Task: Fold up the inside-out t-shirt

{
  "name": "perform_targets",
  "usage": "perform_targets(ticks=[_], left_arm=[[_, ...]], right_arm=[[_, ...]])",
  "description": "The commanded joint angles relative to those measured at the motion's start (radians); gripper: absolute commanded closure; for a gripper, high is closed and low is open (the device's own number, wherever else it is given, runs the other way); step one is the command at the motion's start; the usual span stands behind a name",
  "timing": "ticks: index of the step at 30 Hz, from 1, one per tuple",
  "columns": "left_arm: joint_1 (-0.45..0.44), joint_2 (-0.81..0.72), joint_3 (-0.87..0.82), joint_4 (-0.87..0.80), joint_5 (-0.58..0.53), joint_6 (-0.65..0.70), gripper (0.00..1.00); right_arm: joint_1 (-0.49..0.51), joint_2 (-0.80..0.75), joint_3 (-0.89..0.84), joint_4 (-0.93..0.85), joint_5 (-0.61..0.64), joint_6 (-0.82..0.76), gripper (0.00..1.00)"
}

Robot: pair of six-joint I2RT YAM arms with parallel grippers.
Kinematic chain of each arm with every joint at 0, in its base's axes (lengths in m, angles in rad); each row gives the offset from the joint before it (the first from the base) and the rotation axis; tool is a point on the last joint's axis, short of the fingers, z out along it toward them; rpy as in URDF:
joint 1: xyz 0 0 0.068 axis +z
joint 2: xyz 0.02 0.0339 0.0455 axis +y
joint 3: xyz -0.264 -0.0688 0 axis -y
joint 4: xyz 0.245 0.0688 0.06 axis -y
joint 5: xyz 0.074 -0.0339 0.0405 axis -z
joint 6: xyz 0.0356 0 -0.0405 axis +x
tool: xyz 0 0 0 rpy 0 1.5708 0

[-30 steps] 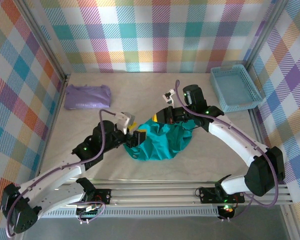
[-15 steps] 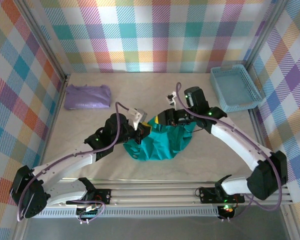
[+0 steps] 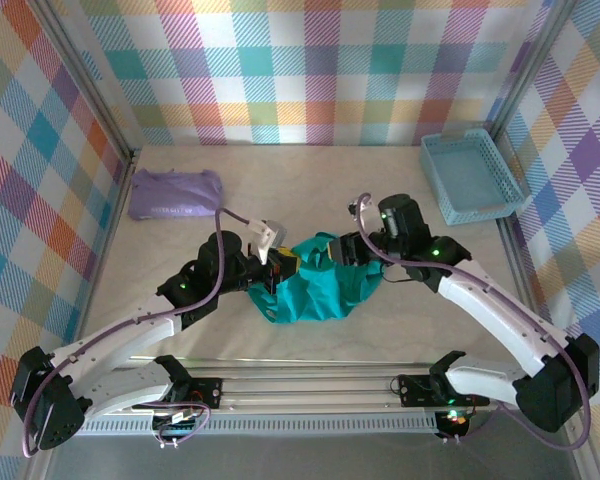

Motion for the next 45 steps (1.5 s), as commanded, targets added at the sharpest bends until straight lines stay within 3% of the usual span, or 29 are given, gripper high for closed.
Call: perform_targets(ticks=[1, 8, 17, 27, 29, 36, 45], left_arm=[[0.008, -0.012, 0.004, 0.004, 0.015, -0.013, 1.00], [0.008, -0.010, 0.009, -0.016, -0.009, -0.013, 1.00], [0.008, 0.004, 0.016, -0.007, -0.013, -0.026, 1.00], [0.009, 0.005, 0.014, -0.009, -0.003, -0.027, 1.00], [0.008, 0.006, 0.015, -0.011, -0.003, -0.027, 1.00], [0.008, 0.001, 0.013, -0.022, -0.024, -0.018, 1.00], [0.008, 0.021, 0.001, -0.018, -0.024, -0.012, 1.00]], right_arm=[[0.027, 0.014, 0.009, 0.017, 0.083, -0.015, 0.47], [0.048, 0.036, 0.009, 0.042, 0.077, -0.022, 0.47], [0.050, -0.066, -0.141, 0.175, 0.104, -0.098, 0.44], [0.050, 0.014, -0.118, 0.279, 0.020, -0.058, 0.45], [0.050, 0.029, -0.102, 0.271, 0.045, -0.052, 0.48], [0.049, -0.013, -0.087, 0.182, 0.240, -0.035, 0.73], [0.041, -0.009, -0.041, 0.108, 0.187, 0.041, 0.86]])
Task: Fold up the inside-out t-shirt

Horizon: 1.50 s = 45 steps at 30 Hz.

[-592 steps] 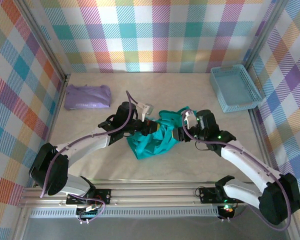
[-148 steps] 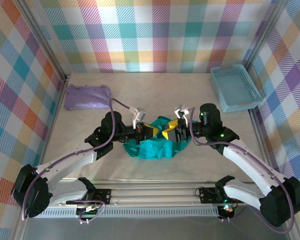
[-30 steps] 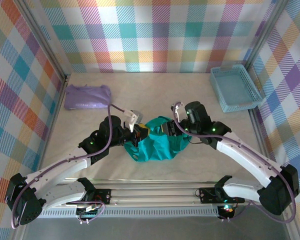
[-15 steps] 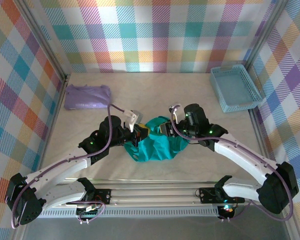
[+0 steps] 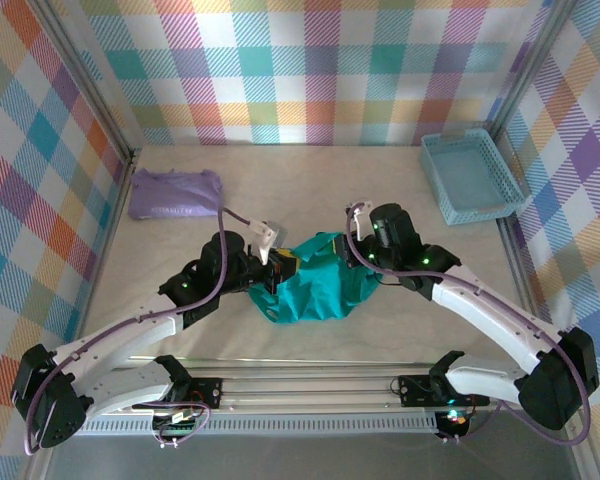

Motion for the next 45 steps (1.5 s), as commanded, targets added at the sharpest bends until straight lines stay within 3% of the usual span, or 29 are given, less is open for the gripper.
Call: perform_targets(ticks=[1, 9, 16, 23, 26, 28, 31, 34, 37, 43, 45], left_arm=[[0.009, 0.006, 0.001, 0.008, -0.003, 0.007, 1.00], [0.008, 0.029, 0.004, -0.013, -0.016, 0.030, 0.99], [0.008, 0.040, 0.016, -0.062, -0.064, 0.097, 0.61], [-0.008, -0.033, 0.014, -0.100, -0.149, 0.203, 0.22], [-0.024, -0.057, 0.025, -0.110, -0.158, 0.259, 0.12], [-0.033, -0.046, 0.045, -0.120, -0.161, 0.290, 0.11], [-0.046, 0.010, 0.099, -0.151, -0.170, 0.328, 0.13], [-0.051, 0.053, 0.139, -0.162, -0.177, 0.339, 0.26], [-0.051, 0.065, 0.152, -0.153, -0.164, 0.335, 0.47], [-0.048, 0.011, 0.118, -0.098, -0.036, 0.267, 1.00], [-0.032, -0.028, 0.096, -0.082, 0.002, 0.201, 1.00]], right_arm=[[-0.006, 0.001, 0.043, -0.027, -0.029, 0.046, 0.86], [-0.036, 0.014, 0.055, 0.035, -0.319, 0.044, 0.98], [-0.109, 0.042, 0.092, -0.104, -0.536, -0.030, 1.00], [-0.130, 0.098, 0.160, -0.191, -0.600, -0.046, 1.00], [-0.132, 0.123, 0.183, -0.215, -0.611, -0.049, 1.00], [-0.132, 0.133, 0.190, -0.215, -0.623, -0.047, 1.00], [-0.132, 0.139, 0.193, -0.213, -0.631, -0.042, 1.00], [-0.132, 0.139, 0.193, -0.222, -0.626, -0.046, 1.00], [-0.134, 0.134, 0.192, -0.243, -0.604, -0.057, 1.00], [-0.155, 0.115, 0.195, -0.292, -0.543, -0.058, 0.98], [-0.186, 0.101, 0.192, -0.307, -0.550, -0.056, 0.98]])
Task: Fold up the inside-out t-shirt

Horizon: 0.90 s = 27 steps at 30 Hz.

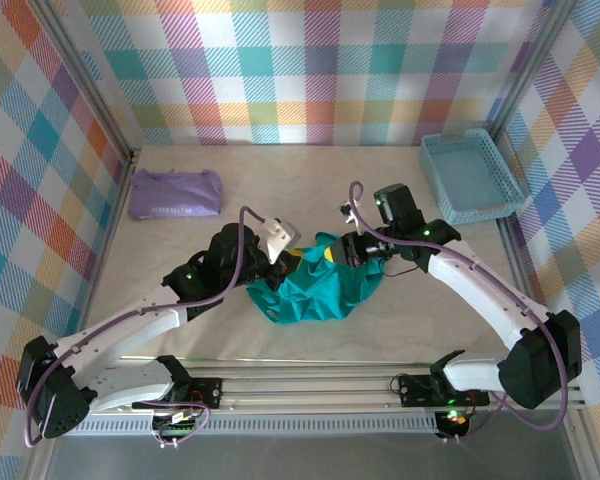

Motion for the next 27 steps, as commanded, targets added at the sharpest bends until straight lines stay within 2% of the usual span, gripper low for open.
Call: perform_targets(ticks=[1, 6, 10, 12, 15, 16, 22, 27], left_arm=[[0.019, -0.080, -0.027, 0.052, 0.109, -0.108, 1.00], [0.111, -0.054, -0.027, 0.045, 0.246, -0.318, 1.00], [0.131, 0.003, -0.020, 0.038, 0.329, -0.406, 1.00], [0.136, 0.018, -0.017, 0.033, 0.345, -0.430, 1.00], [0.142, 0.024, -0.019, 0.045, 0.361, -0.455, 1.00], [0.143, 0.026, -0.018, 0.045, 0.361, -0.459, 1.00], [0.150, 0.044, -0.018, 0.047, 0.366, -0.459, 1.00], [0.152, 0.049, -0.021, 0.042, 0.364, -0.449, 1.00]], right_arm=[[-0.047, -0.040, 0.025, -0.040, -0.007, -0.021, 0.97], [-0.110, -0.043, -0.032, 0.056, -0.202, 0.013, 0.95], [-0.111, -0.040, -0.090, 0.187, -0.308, 0.048, 0.90], [-0.110, -0.043, -0.103, 0.176, -0.229, 0.035, 0.84], [-0.108, -0.051, -0.109, 0.091, 0.067, 0.025, 0.74], [-0.105, -0.061, -0.122, 0.088, 0.113, 0.016, 0.71], [-0.095, -0.158, -0.236, 0.238, 0.075, -0.007, 0.62], [-0.067, -0.134, -0.242, 0.307, 0.048, -0.029, 0.60]])
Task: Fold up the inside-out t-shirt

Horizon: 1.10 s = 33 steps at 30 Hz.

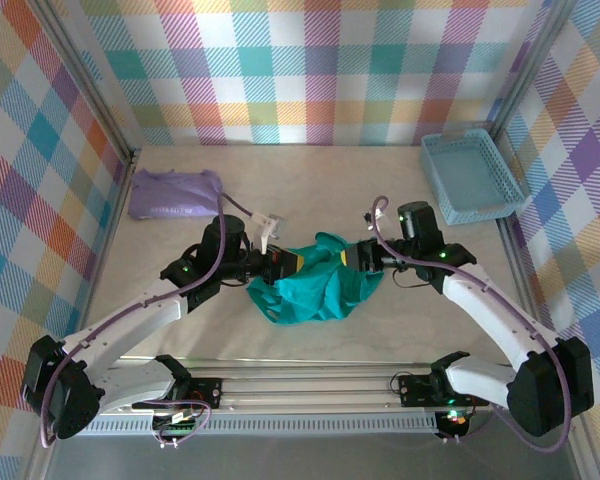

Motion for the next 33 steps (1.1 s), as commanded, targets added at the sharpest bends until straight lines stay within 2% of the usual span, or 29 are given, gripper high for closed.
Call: perform_targets(ticks=[1, 3, 5, 7, 9, 10, 12, 14, 16, 20, 24, 26, 28, 30, 33], left_arm=[[0.009, 0.003, 0.002, 0.018, 0.018, -0.008, 1.00], [0.009, 0.004, 0.003, 0.015, 0.017, -0.005, 1.00], [0.010, 0.004, 0.004, 0.011, 0.016, 0.000, 1.00], [0.009, 0.007, 0.002, 0.010, 0.015, 0.005, 1.00], [0.010, 0.012, -0.004, 0.006, -0.003, 0.012, 1.00], [0.010, 0.015, -0.005, 0.001, -0.019, 0.015, 1.00], [0.009, 0.025, -0.010, -0.013, -0.079, 0.015, 1.00], [0.009, 0.048, -0.002, -0.044, -0.151, 0.010, 1.00], [0.010, 0.074, 0.007, -0.064, -0.174, 0.014, 1.00], [0.010, 0.089, -0.002, -0.029, -0.085, 0.041, 0.88], [0.011, 0.041, -0.023, 0.005, -0.055, 0.061, 0.69], [0.010, 0.012, -0.027, -0.009, -0.086, 0.071, 0.56], [0.010, -0.024, -0.028, -0.041, -0.158, 0.084, 0.48], [0.009, -0.062, -0.021, -0.086, -0.243, 0.090, 0.43], [-0.005, -0.143, -0.022, -0.119, -0.278, 0.104, 0.38]], right_arm=[[0.026, 0.018, 0.005, 0.097, -0.027, -0.045, 0.60], [0.048, 0.036, 0.012, 0.098, -0.007, -0.070, 0.61], [0.058, 0.051, 0.020, 0.099, 0.002, -0.085, 0.66], [0.060, 0.059, 0.026, 0.113, -0.008, -0.080, 0.79], [0.060, 0.061, 0.028, 0.152, -0.070, -0.055, 0.96], [0.060, 0.060, 0.027, 0.176, -0.113, -0.036, 1.00], [0.059, 0.046, 0.016, 0.245, -0.228, 0.005, 1.00], [0.056, 0.019, -0.012, 0.334, -0.287, 0.058, 1.00], [0.046, -0.006, -0.039, 0.405, -0.340, 0.087, 1.00], [0.027, -0.009, -0.067, 0.454, -0.424, 0.073, 1.00], [0.010, 0.015, -0.053, 0.403, -0.491, 0.013, 1.00], [0.005, 0.015, -0.046, 0.379, -0.490, -0.003, 1.00], [0.004, 0.020, -0.037, 0.356, -0.484, -0.016, 1.00], [0.004, 0.031, -0.024, 0.330, -0.463, -0.021, 1.00], [0.004, 0.052, 0.003, 0.282, -0.414, -0.017, 1.00]])
